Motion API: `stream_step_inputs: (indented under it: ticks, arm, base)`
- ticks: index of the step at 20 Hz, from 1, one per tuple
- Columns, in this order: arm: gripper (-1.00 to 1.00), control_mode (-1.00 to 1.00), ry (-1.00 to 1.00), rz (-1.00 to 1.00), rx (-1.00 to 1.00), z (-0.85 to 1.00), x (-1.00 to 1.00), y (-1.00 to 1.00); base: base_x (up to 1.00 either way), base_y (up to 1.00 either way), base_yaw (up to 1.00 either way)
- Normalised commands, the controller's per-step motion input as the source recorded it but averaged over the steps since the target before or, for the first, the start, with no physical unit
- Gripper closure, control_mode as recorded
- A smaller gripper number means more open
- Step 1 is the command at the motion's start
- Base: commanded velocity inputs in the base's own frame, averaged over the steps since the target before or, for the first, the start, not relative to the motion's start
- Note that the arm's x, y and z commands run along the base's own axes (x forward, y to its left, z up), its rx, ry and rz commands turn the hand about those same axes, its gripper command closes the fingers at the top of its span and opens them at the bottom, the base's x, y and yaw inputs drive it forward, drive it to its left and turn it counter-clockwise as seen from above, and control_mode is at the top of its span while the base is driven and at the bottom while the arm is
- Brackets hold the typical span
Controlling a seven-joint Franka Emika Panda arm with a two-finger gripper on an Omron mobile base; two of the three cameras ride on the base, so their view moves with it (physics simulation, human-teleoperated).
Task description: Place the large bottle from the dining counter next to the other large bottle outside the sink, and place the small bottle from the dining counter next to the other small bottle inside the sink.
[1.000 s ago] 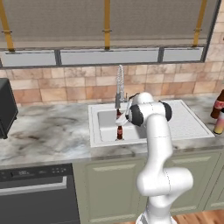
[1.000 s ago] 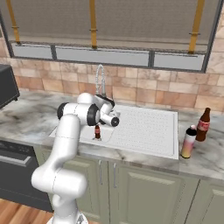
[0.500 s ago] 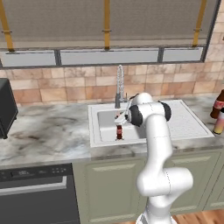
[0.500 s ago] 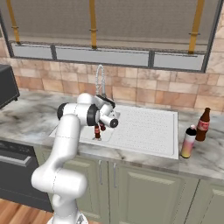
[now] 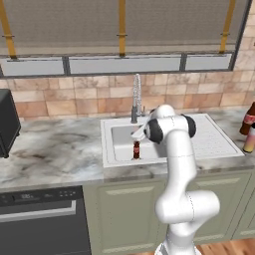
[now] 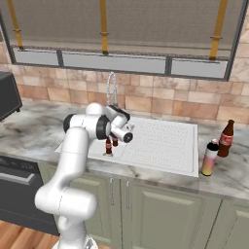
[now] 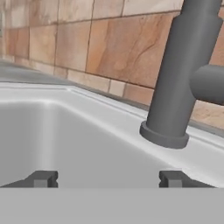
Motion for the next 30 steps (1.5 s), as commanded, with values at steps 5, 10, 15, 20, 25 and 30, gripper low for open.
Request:
stream_step_inputs:
  ticks: [5,10,15,20,25,30]
  arm:
    - [-1.00,-1.00,-0.01,0.01,0.02,0.55,0.00,-0.21]
    - [-1.00,-1.00,0.00,0.00,-0.01,0.52,-0.09,0.00]
    - [-1.00,-1.00,0.00,0.02,-0.15,0.11,-0.49,0.00]
    - [-1.00,-1.00,0.00,0.05,-0.18,-0.06,-0.57,-0.19]
    - [-1.00,-1.00,0.00,0.00,-0.09,0.18,-0.38,-0.37]
    - [-1.00,-1.00,0.00,0.10,-0.14,0.49,-0.19,-0.37]
  base:
    - [0.00,0.00,0.00]
    - [0.00,0.00,0.00]
    - [0.00,0.00,0.00]
    - [0.00,0.00,0.00]
    - [0.00,0.00,0.00]
    - [0.00,0.00,0.00]
